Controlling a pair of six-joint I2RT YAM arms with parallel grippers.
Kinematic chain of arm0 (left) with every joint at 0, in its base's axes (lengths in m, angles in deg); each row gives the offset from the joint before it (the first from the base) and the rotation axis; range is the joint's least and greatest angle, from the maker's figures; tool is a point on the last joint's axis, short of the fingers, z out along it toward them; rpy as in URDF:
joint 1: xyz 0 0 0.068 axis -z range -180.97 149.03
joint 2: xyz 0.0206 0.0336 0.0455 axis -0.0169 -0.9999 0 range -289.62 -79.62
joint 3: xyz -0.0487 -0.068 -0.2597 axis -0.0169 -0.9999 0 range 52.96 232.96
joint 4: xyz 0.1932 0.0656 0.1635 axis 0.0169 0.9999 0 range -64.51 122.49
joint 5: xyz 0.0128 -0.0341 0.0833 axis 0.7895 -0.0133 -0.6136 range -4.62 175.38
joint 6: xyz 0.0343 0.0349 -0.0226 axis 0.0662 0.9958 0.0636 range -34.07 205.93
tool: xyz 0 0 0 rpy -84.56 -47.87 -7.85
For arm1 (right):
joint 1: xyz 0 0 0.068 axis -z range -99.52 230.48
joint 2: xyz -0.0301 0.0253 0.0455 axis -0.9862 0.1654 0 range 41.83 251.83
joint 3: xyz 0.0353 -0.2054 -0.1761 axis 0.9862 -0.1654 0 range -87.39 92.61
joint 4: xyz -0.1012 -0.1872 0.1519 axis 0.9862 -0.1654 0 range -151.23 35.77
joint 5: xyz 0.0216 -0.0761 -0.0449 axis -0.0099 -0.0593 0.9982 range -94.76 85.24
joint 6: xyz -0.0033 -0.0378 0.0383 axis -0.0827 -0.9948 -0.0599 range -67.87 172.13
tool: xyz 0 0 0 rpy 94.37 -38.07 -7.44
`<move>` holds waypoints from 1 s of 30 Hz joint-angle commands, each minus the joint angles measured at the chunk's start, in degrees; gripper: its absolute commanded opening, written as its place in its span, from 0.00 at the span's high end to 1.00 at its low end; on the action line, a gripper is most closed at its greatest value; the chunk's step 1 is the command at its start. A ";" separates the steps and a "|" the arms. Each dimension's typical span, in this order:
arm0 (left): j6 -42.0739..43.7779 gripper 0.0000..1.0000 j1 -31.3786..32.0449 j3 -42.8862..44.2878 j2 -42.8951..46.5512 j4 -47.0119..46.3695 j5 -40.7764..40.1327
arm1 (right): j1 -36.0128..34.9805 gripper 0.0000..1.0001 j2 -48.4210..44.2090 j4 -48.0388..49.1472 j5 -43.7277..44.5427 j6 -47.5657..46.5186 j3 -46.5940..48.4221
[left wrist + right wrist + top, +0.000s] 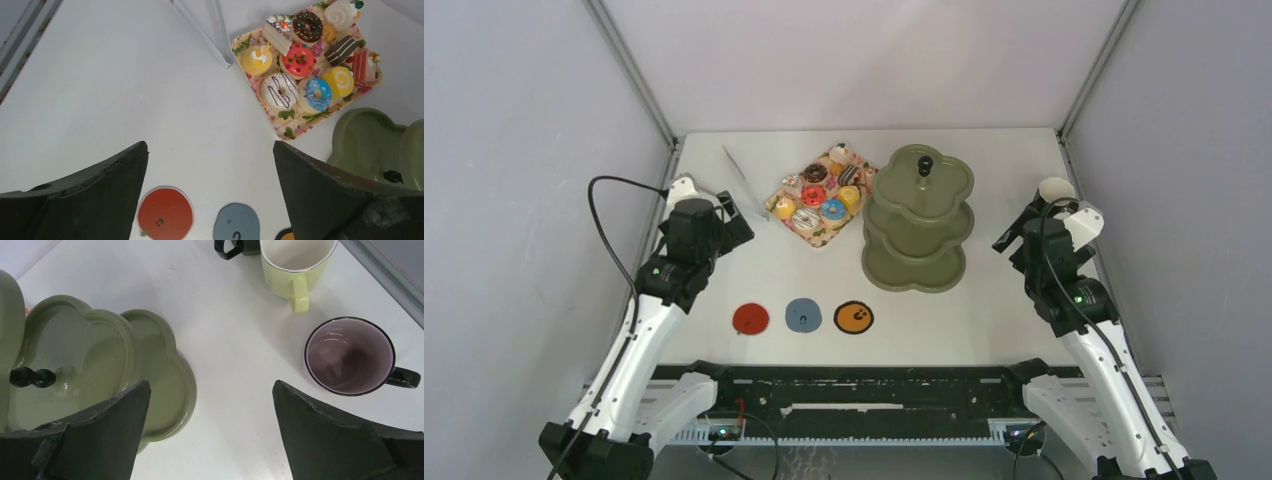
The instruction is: Serve the afternoon tea
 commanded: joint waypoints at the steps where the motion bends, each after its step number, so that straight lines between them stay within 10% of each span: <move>1: -0.25 0.00 -0.43 -0.83 0.69 -1.32 -0.97 | -0.13 0.00 0.34 2.06 0.37 -0.38 2.10; 14: -5.33 0.00 -3.65 3.40 -16.92 4.17 -1.09 | -0.40 0.00 -0.96 4.78 -5.13 -3.13 -0.09; 23: -1.73 0.02 -4.38 26.54 -38.78 12.34 0.07 | -1.33 0.01 -1.40 7.32 -7.64 -5.21 -1.56; 30: 2.03 0.21 -8.61 53.96 -59.51 15.68 5.13 | -1.63 0.01 -2.26 6.97 -8.96 -5.87 -1.49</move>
